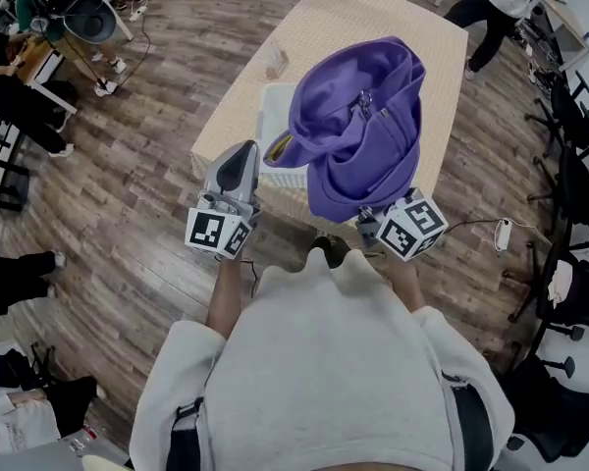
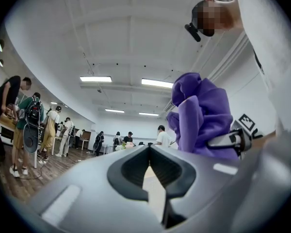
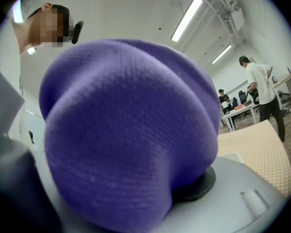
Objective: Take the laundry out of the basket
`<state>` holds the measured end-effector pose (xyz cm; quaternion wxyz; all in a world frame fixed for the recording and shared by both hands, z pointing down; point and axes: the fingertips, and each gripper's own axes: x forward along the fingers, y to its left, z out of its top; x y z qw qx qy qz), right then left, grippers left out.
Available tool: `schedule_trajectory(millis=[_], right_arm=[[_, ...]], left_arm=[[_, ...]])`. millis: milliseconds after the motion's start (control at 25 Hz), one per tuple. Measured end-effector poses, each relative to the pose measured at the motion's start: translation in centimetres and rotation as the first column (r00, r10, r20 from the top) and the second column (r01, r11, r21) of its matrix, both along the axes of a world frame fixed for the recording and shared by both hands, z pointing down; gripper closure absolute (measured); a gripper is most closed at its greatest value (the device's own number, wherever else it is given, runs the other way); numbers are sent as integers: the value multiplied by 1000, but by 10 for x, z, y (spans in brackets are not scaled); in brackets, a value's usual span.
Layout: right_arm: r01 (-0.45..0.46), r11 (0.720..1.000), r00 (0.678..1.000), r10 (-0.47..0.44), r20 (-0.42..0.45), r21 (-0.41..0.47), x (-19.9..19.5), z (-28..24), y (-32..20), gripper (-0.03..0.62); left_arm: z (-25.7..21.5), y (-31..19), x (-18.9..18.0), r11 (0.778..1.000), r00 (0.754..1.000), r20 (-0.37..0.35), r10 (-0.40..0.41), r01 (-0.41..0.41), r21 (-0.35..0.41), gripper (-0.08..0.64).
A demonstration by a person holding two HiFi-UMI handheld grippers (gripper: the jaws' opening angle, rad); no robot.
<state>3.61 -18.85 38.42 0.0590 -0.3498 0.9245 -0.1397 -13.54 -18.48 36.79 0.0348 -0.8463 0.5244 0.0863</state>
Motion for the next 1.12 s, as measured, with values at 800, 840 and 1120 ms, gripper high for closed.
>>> schedule_trajectory(millis=[800,840,1120], right_arm=[[-103,995,993,103,-49,5,3,12,187,259],[-109,994,993,109,-50,4,8,12,190,259],[-101,995,994,101,-37,-6,45,8,209,258]], left_arm=[[19,176,10,995,994,-46,95,-96,-29,551],[18,179,17,994,994,-47,102,-104,-27,551],[3,200,51,995,995,-31,97,-97,-13,551]])
